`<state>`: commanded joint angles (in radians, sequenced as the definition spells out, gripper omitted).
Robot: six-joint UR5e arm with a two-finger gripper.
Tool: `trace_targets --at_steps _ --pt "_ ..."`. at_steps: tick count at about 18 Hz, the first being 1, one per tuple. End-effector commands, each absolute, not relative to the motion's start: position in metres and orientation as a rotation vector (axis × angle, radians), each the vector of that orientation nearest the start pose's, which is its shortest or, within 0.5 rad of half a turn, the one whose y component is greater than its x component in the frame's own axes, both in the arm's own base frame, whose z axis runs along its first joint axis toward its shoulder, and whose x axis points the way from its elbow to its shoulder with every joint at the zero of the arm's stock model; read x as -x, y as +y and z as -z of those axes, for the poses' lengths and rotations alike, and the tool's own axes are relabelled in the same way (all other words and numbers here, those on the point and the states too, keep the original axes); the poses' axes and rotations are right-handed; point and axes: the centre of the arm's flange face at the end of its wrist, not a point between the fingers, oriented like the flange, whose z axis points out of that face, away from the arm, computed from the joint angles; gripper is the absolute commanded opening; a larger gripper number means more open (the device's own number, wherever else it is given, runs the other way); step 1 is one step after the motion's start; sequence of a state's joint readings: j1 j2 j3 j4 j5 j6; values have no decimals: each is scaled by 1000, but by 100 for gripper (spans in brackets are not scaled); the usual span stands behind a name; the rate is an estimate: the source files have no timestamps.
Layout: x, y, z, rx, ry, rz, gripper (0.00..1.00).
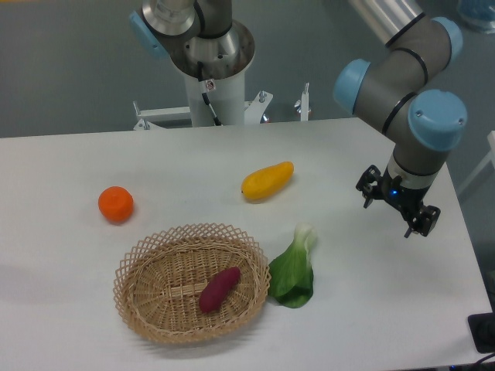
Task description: Pick up the mango from the table
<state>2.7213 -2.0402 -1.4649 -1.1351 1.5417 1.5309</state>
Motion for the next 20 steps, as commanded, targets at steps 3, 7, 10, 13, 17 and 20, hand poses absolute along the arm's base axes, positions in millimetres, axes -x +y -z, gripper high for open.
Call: trace_targets --at_steps 3,7,10,13,17,20 --pt "553 395 -308 3042 582 -97 100" --pt "552 395 -311 3031 579 -90 100" --pt "537 392 -302 3010 570 -37 100" --pt "516 381 -300 2964 529 1 100" --pt "487 372 -285 2980 537 67 100" --pt "470 369 -282 2989 550 102 100"
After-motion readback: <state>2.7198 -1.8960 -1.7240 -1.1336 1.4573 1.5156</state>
